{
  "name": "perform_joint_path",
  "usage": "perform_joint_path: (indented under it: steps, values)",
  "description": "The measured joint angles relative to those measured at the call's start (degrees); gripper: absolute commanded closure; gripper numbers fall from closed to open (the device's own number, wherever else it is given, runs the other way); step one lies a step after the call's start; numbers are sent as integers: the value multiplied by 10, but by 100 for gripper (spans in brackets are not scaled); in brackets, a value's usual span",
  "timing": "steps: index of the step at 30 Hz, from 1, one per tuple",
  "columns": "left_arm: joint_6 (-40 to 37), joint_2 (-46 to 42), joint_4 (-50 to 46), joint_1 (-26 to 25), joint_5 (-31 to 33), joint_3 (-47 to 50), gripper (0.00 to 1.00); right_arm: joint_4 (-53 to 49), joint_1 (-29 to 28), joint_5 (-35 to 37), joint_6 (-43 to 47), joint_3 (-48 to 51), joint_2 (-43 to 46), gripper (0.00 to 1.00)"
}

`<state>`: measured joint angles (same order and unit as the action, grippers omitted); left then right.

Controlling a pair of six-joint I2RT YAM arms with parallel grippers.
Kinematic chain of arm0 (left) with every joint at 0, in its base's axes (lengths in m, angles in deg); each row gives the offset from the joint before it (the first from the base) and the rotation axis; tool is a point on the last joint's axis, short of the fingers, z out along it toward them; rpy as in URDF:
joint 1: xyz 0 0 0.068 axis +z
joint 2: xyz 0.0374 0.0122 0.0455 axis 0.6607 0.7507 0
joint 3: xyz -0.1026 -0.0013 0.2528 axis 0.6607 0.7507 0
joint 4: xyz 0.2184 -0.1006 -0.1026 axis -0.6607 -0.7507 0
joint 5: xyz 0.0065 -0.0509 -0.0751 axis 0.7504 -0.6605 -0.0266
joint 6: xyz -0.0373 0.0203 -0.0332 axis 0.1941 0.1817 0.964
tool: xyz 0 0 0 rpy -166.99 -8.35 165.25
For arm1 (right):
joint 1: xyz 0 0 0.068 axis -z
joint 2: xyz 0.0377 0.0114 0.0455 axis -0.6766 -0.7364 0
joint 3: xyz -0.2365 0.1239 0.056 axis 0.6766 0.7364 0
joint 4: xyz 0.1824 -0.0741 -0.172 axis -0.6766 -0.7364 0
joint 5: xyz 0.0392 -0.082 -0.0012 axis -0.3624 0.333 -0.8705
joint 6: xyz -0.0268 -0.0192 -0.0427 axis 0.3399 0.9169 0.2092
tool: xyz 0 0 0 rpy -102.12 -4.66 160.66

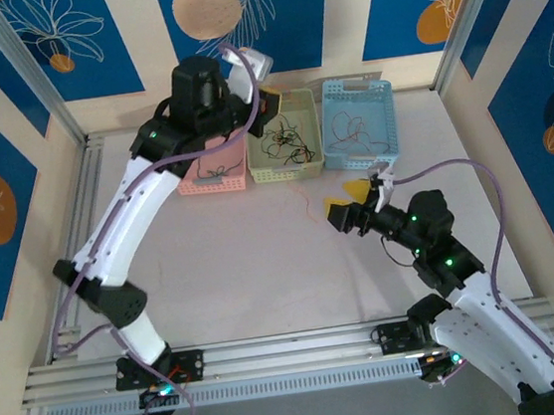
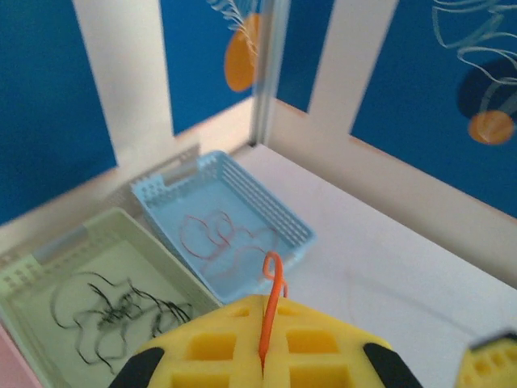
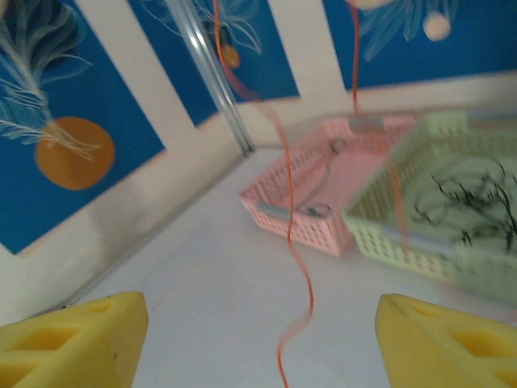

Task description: Untangle the cables

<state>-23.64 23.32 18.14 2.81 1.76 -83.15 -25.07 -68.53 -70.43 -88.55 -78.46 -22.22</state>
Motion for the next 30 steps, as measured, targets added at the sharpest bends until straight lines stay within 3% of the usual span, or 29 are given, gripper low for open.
perform_joint_path:
  steps: [5,12,20,30]
  values:
    - [21,-106,2,-4,-51,123,100,4,-14,-40,36,-75,-34,24]
    - [42,-211,9,-14,-81,242,100,14,-44,-97,86,-159,-148,24]
    - [64,-242,22,-17,-94,282,100,31,-103,-139,117,-189,-237,23]
    - [84,-244,43,-21,-93,284,100,64,-194,-78,186,-191,-265,25]
